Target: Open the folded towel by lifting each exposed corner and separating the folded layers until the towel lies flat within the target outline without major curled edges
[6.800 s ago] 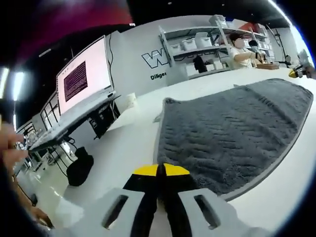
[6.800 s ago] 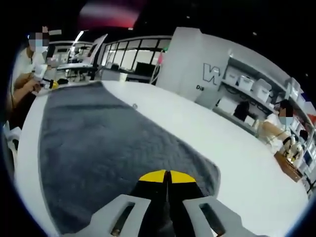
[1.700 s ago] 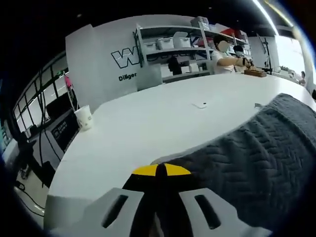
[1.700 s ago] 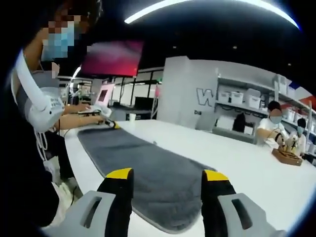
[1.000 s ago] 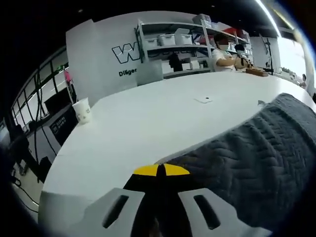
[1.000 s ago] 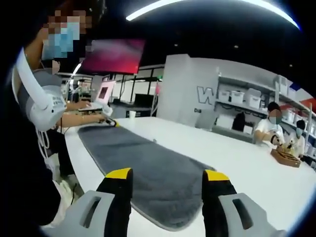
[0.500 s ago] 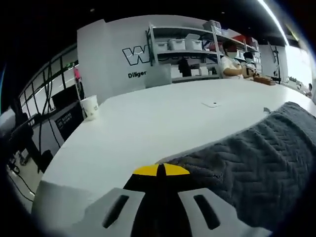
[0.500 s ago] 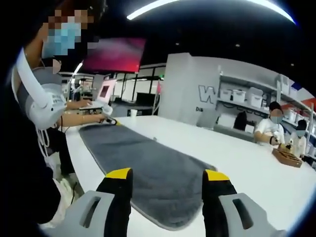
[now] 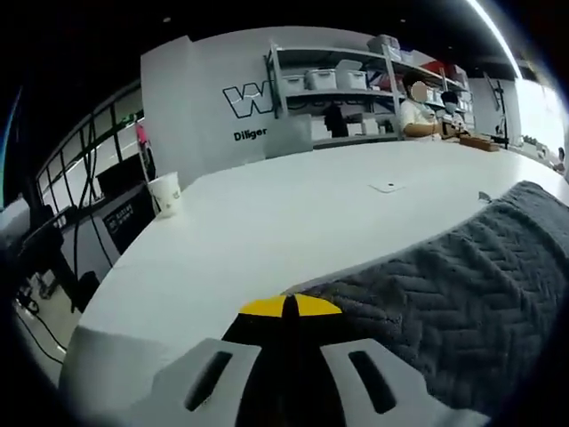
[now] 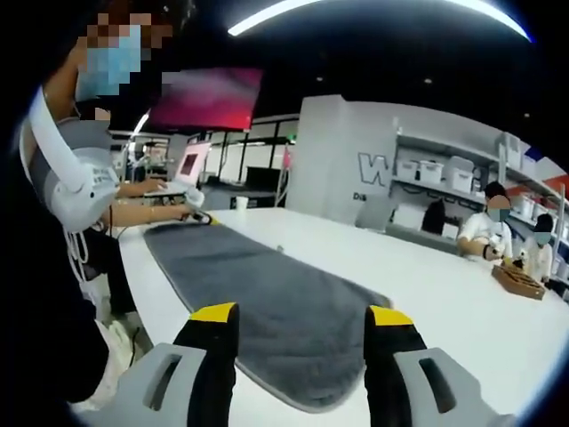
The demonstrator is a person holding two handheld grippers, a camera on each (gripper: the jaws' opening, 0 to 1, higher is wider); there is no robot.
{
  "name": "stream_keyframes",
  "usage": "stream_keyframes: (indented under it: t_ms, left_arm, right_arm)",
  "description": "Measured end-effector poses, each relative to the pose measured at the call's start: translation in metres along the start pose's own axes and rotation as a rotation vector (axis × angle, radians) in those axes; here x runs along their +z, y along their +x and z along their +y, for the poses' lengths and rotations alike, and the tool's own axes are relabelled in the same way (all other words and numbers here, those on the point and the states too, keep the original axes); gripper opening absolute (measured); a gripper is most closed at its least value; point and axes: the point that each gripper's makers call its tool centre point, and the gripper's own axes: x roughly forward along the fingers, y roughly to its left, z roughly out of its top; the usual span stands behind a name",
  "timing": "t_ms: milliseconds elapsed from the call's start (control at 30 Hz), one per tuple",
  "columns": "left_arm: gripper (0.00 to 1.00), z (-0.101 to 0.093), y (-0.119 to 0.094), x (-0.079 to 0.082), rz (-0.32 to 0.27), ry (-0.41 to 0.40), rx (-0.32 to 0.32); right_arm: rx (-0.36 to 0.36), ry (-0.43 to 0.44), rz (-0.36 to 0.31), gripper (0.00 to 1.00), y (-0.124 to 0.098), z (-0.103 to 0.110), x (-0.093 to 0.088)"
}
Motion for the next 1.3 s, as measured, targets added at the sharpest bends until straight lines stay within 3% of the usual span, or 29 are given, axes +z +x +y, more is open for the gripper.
stream_keyframes:
  t_ms: [233, 300, 400, 700, 933, 1300]
  left_arm:
    - [0.00, -0.002, -0.004, 0.000, 0.008, 0.015, -0.006]
    - [0.00, -0.002, -0.008, 0.004, -0.016, 0.010, 0.012]
    - [0.00, -0.006, -0.011, 0.004, -0.028, -0.020, -0.015]
    - [0.01, -0.008, -0.026, 0.010, -0.036, 0.011, -0.031]
    - [0.14, -0.009, -0.044, 0.020, -0.067, 0.041, -0.032]
    - [0.16, -0.014, -0.075, 0.035, -0.131, 0.065, -0.045]
  right_arm:
    - [0.010, 0.001, -0.006, 0.55, 0.002, 0.002, 0.000]
    - [0.009, -0.002, -0.008, 0.55, 0.002, 0.002, 0.001]
    - [0.012, 0.005, -0.011, 0.55, 0.005, 0.001, -0.001]
    - [0.040, 0.006, -0.015, 0.56, 0.015, 0.007, -0.002]
    - [0.064, -0.004, -0.001, 0.57, 0.022, 0.013, -0.006]
    - [0.075, -0.014, -0.007, 0.57, 0.020, 0.015, -0.002]
